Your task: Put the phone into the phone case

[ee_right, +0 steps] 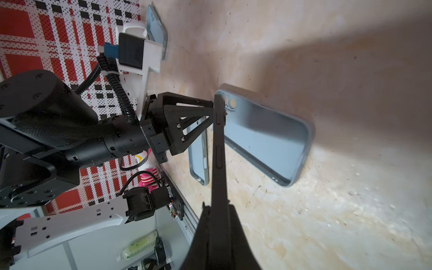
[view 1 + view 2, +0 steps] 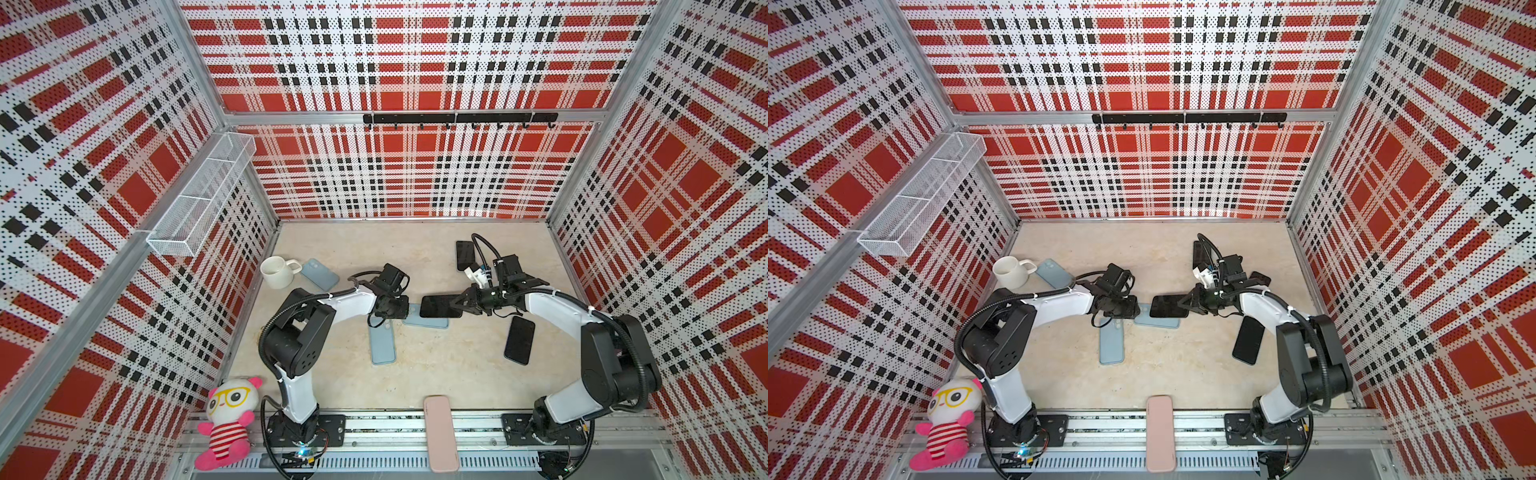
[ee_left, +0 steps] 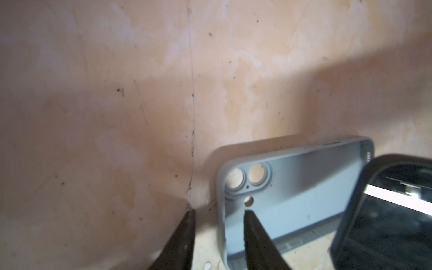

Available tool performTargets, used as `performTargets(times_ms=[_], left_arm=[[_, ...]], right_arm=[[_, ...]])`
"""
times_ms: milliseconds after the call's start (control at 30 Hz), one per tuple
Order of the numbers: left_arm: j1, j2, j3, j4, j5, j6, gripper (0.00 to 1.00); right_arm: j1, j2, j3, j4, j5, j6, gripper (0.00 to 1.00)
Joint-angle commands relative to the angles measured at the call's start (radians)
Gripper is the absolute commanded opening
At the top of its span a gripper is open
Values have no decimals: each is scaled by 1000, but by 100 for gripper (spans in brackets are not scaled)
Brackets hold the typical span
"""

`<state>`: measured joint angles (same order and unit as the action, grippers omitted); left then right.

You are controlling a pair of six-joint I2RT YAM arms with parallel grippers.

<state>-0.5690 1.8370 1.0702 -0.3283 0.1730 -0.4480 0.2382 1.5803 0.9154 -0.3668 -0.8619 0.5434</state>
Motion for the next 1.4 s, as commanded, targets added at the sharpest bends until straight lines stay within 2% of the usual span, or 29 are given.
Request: performTargets(times_ms=[0,133,333,633,833,1100,1367], left_arm=[[24,-16,-13,-12,63,12,45],[49,-7,-21,5,125,27,44],[66,8,-26,12,141,44,40],[87,20,-22,59,202,23,43],[81,51,-43,121,301,-14,44],[54,65,-41,109,264,-11,39],[48,27,-36,91,202,7,38]], right_arm=[[8,41,15,96,-90,3,0],[9,72,17,95,-94,3,0],[5,108,40,30,-79,-48,0],[-10,191,48,-5,-81,-108,0],[-10,239,42,16,-60,-108,1],[-7,252,29,28,-30,-79,2],[-5,214,-55,79,16,-33,3]])
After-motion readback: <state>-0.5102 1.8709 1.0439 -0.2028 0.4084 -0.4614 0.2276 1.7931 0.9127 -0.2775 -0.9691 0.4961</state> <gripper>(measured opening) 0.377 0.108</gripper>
